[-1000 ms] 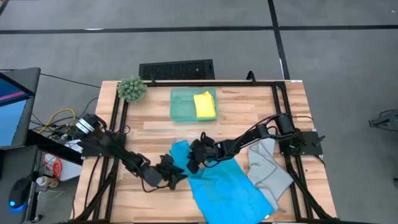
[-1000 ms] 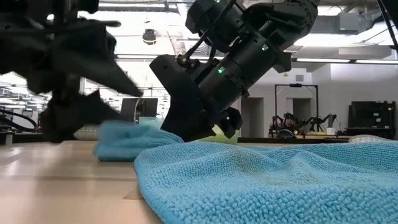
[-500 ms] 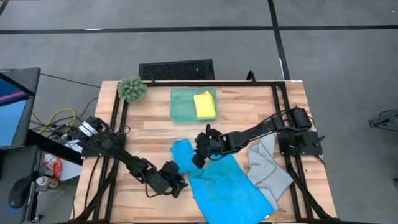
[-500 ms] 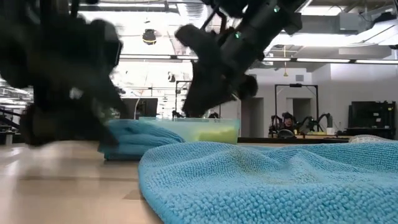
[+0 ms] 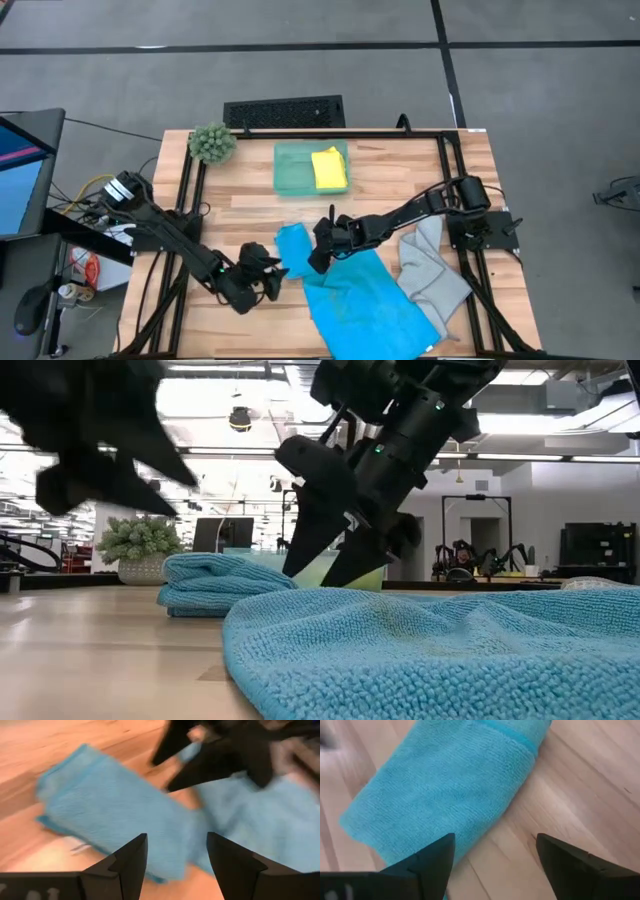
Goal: Fold microfiber towels
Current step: Put the left blue microfiber towel into the bin
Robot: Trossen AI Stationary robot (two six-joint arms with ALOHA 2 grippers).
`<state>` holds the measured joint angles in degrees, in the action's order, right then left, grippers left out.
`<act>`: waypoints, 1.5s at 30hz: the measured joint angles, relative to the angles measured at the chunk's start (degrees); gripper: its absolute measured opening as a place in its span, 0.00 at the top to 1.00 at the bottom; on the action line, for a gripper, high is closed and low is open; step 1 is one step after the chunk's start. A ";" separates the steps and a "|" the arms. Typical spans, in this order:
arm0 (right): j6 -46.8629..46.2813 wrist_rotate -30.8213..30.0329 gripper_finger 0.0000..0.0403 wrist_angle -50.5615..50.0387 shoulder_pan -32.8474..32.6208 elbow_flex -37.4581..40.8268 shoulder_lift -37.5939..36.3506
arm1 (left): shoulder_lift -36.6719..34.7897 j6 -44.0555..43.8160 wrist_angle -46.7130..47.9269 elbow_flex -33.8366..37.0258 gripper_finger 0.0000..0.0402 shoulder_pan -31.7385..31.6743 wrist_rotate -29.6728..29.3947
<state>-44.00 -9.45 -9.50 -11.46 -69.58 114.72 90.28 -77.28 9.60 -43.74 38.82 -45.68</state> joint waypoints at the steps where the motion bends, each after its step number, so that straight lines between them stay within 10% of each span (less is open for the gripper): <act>1: -0.36 0.01 0.24 0.31 0.07 0.00 0.00 | 0.94 0.02 0.30 0.04 0.51 -0.54 0.44; 20: -5.56 6.72 0.27 18.29 3.85 -0.25 8.20 | 12.85 -2.95 1.41 -0.23 0.51 -3.58 5.80; 36: -1.00 9.51 0.95 19.53 4.92 -0.08 8.59 | 11.55 -2.64 2.33 -0.07 0.51 -3.65 6.80; 45: 2.92 14.89 0.96 18.61 9.34 0.11 3.25 | -1.96 -3.03 10.88 0.13 0.51 -0.92 7.20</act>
<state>-41.08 5.45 9.11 -2.12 -69.47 117.96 88.32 -80.31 20.48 -43.61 37.90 -38.48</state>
